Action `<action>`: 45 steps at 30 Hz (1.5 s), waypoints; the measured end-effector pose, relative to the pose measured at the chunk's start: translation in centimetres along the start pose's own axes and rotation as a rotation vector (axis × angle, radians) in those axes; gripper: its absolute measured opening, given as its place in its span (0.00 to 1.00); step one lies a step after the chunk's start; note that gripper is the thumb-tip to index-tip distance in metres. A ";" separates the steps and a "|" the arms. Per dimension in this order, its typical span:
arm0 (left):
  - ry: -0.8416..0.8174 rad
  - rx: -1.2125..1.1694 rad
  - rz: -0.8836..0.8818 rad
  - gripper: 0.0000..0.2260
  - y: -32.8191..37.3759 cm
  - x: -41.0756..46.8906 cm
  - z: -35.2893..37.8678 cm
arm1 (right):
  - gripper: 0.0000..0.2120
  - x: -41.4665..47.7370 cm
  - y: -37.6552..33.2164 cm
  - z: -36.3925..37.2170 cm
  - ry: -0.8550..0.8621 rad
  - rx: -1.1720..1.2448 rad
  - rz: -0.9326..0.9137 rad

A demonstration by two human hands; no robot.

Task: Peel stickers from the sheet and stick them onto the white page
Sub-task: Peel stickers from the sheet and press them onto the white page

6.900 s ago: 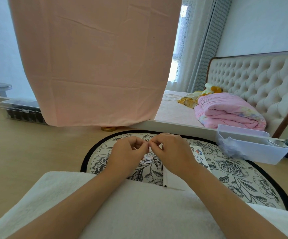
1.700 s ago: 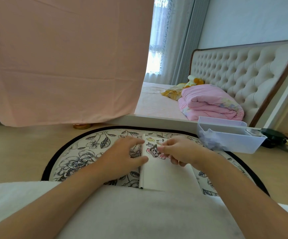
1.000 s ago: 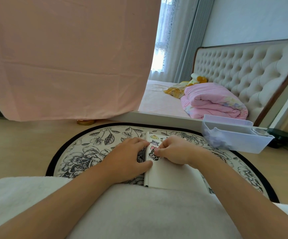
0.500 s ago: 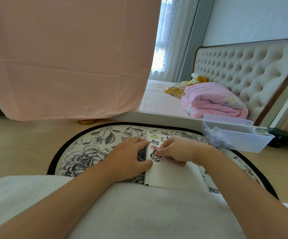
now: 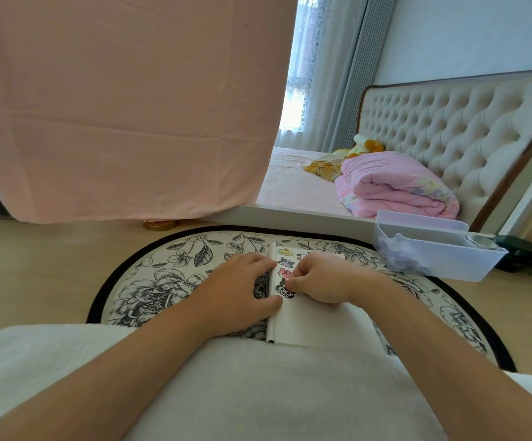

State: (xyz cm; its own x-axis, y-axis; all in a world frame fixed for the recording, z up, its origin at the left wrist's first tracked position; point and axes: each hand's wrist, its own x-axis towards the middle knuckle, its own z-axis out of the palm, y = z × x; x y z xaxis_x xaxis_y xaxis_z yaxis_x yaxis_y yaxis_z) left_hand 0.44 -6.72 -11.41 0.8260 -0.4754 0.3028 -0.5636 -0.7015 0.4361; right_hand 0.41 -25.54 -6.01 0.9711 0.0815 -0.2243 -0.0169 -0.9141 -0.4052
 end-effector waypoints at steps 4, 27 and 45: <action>0.062 -0.001 0.094 0.23 0.2 -0.2 -0.2 | 0.12 0.1 -0.1 0.2 0.042 -0.057 -0.023; -0.060 0.305 0.288 0.21 1.1 -1.0 -1.0 | 0.22 -5.6 3.2 3.1 0.372 -0.467 -0.407; 0.044 0.326 0.218 0.28 2.0 -1.2 -0.5 | 0.16 -5.9 3.9 3.7 0.447 -0.332 -0.381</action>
State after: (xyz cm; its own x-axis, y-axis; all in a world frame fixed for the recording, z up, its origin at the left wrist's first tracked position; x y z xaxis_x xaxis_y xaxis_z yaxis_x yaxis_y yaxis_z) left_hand -1.67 -7.31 -10.45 0.6818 -0.6137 0.3982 -0.6889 -0.7218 0.0672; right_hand -6.22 -28.08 -9.53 0.9012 0.3151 0.2975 0.3507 -0.9336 -0.0736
